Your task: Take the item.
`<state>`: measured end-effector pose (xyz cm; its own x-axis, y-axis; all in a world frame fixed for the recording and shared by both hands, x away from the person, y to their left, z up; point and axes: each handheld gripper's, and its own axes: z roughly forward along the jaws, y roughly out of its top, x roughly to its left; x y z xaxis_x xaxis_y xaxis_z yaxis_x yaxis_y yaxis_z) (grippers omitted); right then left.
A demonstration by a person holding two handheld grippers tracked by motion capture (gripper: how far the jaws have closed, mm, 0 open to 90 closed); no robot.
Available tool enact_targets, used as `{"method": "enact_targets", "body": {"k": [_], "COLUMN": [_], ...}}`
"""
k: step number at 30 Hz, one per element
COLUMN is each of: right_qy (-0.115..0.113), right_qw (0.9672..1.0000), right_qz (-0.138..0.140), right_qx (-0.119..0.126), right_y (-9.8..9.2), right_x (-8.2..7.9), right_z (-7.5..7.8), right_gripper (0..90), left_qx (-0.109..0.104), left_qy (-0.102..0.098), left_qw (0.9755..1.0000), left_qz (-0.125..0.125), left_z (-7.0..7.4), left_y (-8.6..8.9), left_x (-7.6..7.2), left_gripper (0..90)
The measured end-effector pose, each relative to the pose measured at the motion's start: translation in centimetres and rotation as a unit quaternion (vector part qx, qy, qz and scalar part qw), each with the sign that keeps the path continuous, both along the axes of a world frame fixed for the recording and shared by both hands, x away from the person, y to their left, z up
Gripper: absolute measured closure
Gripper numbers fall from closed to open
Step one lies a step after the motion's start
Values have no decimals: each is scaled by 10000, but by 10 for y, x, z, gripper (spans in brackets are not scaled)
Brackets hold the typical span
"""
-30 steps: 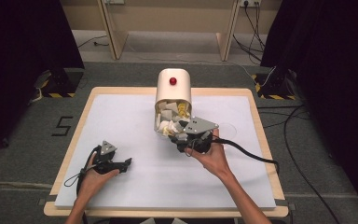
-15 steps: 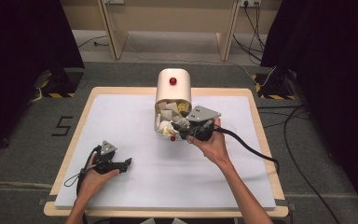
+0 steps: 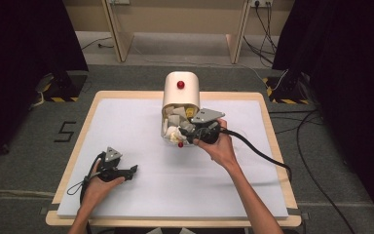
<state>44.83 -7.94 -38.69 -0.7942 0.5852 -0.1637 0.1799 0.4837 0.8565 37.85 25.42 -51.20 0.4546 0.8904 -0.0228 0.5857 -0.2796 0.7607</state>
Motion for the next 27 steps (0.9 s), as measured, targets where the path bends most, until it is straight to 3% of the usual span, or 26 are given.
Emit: {"method": "enact_targets", "body": {"k": [6,7,8,13,22,27], "right_qy": [96,93,93,-22,-249,-429], "right_qw": [9999,9999,9999,9999,9991,9970], "right_qz": [-45,-81,-81,-32,-20,-83], "right_qx": [-10,12,12,119,351,640], "right_y": [0,-1,-1,-4,-10,-15], "right_x": [0,0,0,-5,-10,-11], "right_z": [-3,-3,-3,2,12,21], "right_gripper": [652,723,723,843,883,889], "left_qx": [1,0,6,1,6,6], "left_qy": [-1,-1,0,-1,2,2], "left_qw": [10000,10000,10000,10000,10000,10000], "left_qz": [-1,1,1,-1,0,1], "left_z": [0,0,0,0,0,0], "left_y": [0,0,0,0,0,0], "left_x": [0,0,0,0,0,0], "left_gripper": [169,169,169,169,169,169]}}
